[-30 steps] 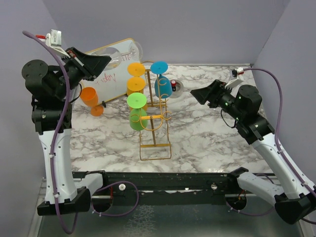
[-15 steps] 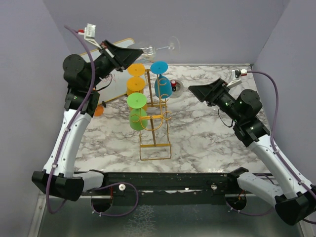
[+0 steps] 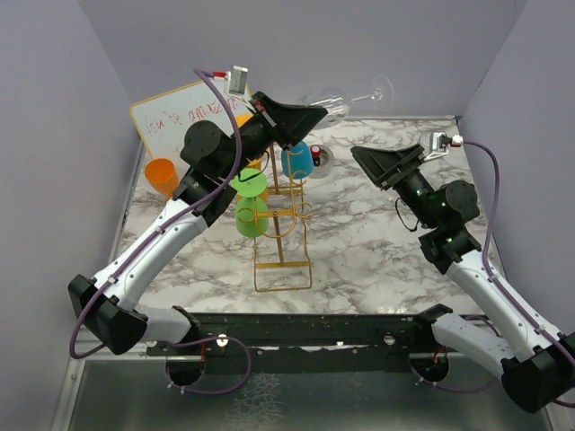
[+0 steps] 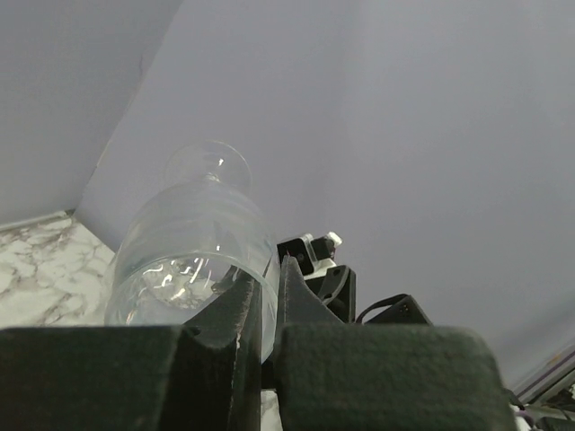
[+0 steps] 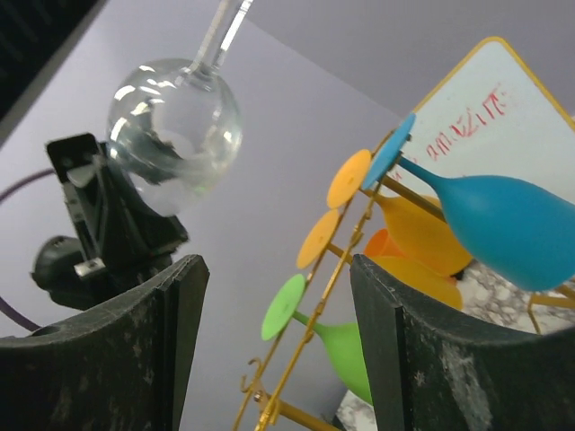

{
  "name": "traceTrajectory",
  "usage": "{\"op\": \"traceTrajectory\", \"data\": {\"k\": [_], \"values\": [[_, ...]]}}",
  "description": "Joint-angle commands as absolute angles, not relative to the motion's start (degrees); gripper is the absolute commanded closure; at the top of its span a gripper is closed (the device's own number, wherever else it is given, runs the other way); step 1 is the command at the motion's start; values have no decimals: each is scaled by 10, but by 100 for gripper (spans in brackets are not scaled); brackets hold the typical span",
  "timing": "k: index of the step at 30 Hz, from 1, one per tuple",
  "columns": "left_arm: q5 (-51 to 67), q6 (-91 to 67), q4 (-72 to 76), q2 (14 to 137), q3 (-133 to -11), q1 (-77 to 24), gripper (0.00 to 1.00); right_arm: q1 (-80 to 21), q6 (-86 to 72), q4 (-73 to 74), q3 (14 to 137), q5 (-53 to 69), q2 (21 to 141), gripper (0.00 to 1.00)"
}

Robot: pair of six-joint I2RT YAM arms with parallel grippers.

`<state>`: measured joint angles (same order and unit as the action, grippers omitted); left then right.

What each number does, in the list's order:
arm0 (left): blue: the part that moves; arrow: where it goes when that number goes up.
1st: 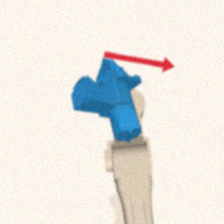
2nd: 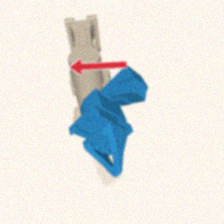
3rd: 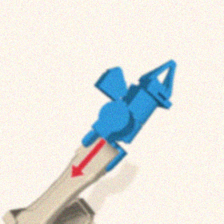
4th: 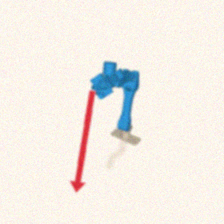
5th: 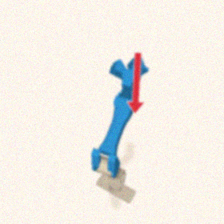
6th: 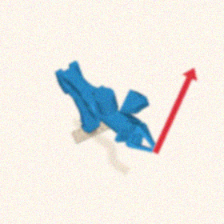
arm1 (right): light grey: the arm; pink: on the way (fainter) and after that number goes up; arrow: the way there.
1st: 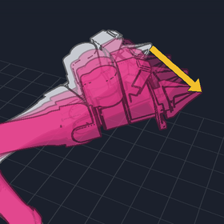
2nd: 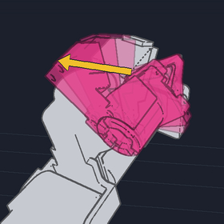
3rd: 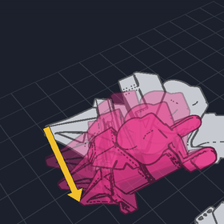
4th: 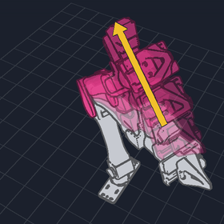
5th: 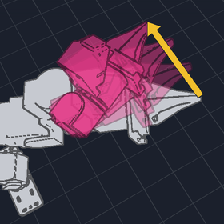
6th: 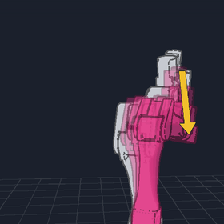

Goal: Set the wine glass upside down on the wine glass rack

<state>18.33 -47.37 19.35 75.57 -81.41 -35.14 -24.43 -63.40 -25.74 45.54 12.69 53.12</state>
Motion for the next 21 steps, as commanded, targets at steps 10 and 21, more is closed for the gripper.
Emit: {"op": "traceTrajectory", "data": {"k": [10,21], "values": [[103,-391,455,726,-694,-442,100,-247,-734,-344,501,45,521,32],[116,-378,493,720,-669,-455,100,-246,-748,-282,543,2,534,43]]}}
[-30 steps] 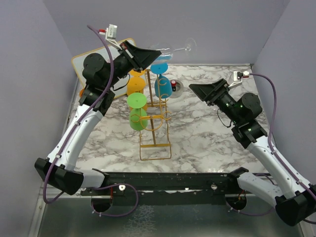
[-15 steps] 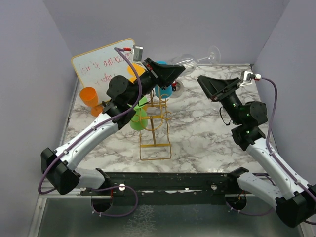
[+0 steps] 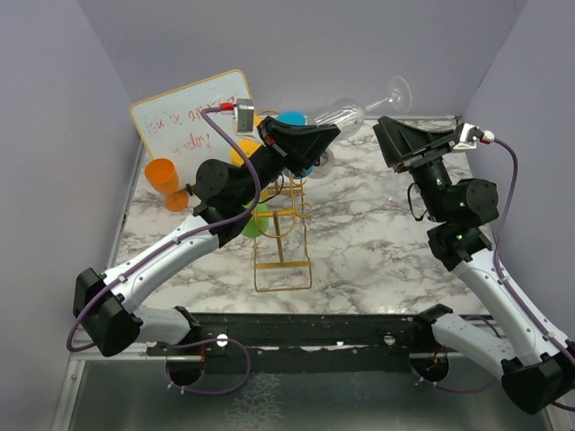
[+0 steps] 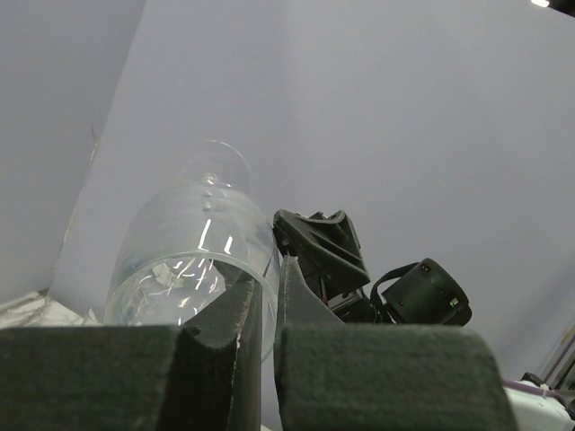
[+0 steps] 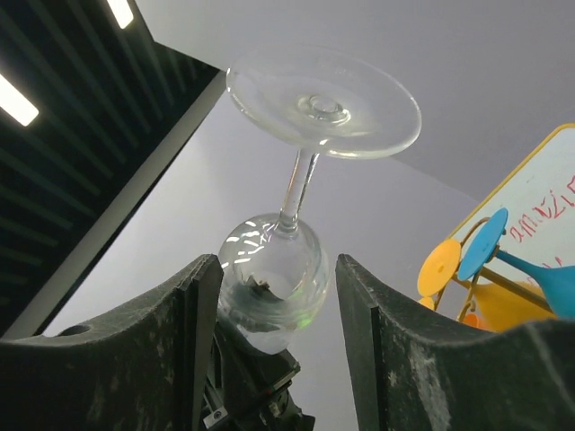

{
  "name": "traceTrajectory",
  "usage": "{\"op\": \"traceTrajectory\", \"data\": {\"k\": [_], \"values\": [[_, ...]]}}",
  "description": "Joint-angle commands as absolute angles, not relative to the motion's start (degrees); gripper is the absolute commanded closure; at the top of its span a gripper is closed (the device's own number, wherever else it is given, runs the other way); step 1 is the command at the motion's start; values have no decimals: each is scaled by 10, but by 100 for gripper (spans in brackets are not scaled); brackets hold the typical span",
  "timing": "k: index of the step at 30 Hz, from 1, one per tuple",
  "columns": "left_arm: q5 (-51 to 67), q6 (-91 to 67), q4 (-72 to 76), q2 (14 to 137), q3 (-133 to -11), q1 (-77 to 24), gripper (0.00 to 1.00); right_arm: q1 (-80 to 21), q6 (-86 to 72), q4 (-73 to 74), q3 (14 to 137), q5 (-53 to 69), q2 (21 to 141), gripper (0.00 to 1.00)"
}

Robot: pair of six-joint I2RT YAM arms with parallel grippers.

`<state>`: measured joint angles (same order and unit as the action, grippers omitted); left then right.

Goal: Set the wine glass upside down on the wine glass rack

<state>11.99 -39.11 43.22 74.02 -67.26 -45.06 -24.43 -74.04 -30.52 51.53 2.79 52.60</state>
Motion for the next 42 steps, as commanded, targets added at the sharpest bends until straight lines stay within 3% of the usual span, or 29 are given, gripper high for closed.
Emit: {"op": "traceTrajectory", "data": {"k": [1,4,13,27,33,38,40,42], "values": [[119,-378,495,721,-668,-457,100,-247,-745,-280,550,2,540,49],[127,-378,499,722,-666,-458,100,-246,-723,-286,566,16,556,57],[147,-377,506,728,-662,-460,100,-246,-717,-294,577,25,567,53],[164,-383,514,748,-649,-460,100,-247,-742,-352,577,59,612,67],[166,-381,519,753,-644,-461,100,-247,-760,-370,578,77,624,69],[154,-375,519,749,-635,-461,100,-247,-764,-381,573,89,621,86],[145,-375,519,744,-628,-460,92,-247,-748,-380,572,88,616,97],[134,-373,519,738,-618,-460,82,-247,-717,-364,575,80,608,99]]}}
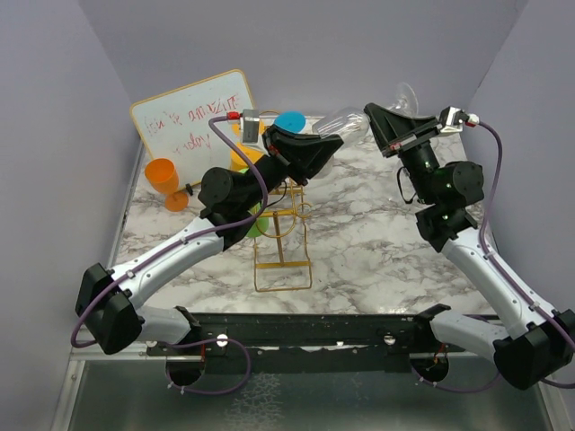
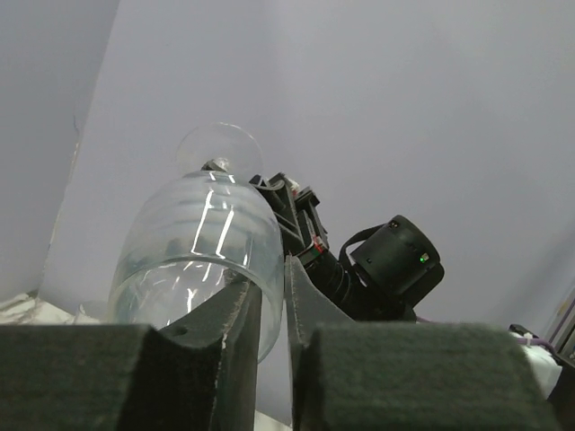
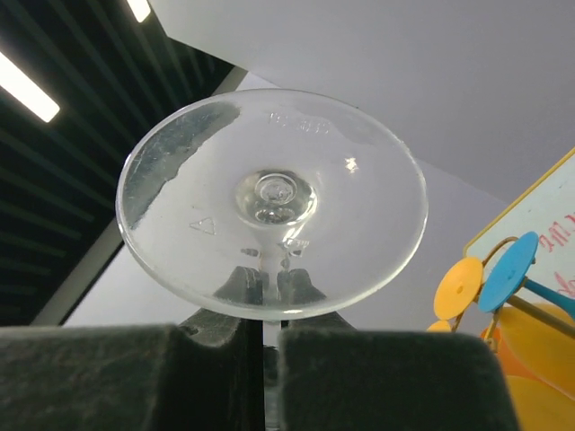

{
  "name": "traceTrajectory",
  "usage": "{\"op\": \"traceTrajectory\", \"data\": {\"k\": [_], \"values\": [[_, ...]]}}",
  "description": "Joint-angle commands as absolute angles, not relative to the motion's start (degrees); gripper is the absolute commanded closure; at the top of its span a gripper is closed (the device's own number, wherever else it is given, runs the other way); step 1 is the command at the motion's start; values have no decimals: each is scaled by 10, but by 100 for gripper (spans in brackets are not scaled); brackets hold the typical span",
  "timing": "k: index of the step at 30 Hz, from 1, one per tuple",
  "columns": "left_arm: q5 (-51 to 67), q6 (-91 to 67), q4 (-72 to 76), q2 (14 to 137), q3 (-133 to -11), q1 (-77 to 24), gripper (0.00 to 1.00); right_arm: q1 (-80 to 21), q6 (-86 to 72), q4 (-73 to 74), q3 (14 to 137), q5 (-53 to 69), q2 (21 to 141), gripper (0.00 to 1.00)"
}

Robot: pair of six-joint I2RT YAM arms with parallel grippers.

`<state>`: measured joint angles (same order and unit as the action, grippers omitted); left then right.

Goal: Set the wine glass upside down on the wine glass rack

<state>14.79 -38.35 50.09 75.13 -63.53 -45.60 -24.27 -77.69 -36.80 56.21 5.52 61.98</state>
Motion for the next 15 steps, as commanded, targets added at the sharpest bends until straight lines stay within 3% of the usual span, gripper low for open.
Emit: {"op": "traceTrajectory", "data": {"k": [1,6,15], "values": [[129,-371,519,733,-613,-460,74,-246,-702,-355,577,74,604,99],[91,-358,501,685,-581,-460,44,-247,-586,-329,572,69,578,99],[38,-241,364,600,-578,-460,12,-246,-471,-291,597,27,560,99]]}}
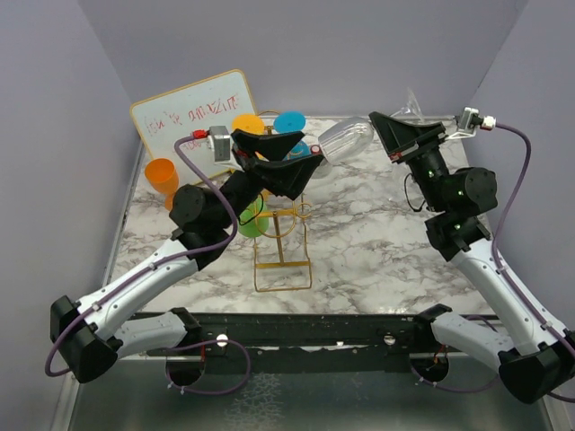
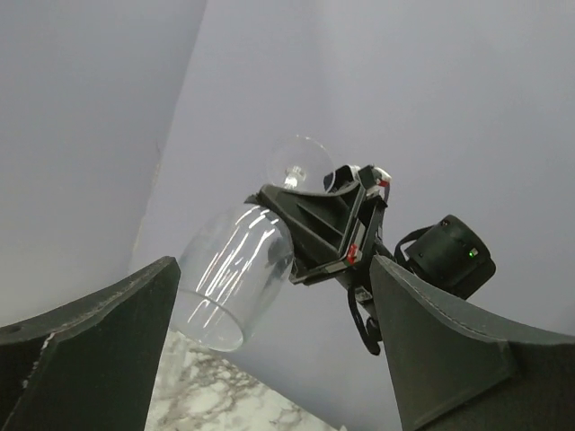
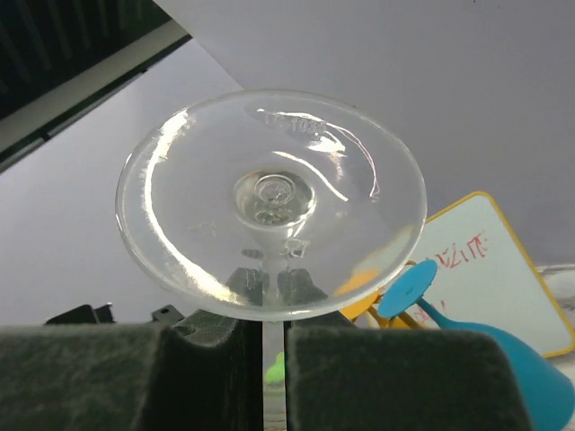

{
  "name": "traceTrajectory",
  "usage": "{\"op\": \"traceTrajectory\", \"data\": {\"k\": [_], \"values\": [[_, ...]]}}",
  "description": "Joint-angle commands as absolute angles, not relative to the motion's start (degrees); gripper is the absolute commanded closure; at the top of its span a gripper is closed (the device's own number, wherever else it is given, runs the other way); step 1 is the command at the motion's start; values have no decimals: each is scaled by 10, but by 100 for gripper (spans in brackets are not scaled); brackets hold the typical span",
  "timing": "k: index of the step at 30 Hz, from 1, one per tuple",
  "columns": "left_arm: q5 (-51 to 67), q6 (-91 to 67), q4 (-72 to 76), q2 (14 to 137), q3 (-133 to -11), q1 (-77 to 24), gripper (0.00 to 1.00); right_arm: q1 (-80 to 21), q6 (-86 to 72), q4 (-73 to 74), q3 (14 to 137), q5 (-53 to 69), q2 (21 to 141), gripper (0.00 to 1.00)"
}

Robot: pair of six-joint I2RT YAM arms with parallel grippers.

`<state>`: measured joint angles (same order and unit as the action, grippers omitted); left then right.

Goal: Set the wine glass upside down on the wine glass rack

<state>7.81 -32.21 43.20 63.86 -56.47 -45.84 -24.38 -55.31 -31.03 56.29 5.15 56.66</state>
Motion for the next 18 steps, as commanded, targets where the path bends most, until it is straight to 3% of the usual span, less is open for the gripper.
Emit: {"op": "traceTrajectory", "data": {"k": [1,8,18], "values": [[35,-226,345,591,-583,-459,10,-246,-448,-281,602,20,558,99],[-48,-143,160,553,-647,-460,5,-247,-266,-199,625,-14,538,99],[-220,-68,-89,519,-709,-459,4,-247,-54,-48,677,157,619,99]]}}
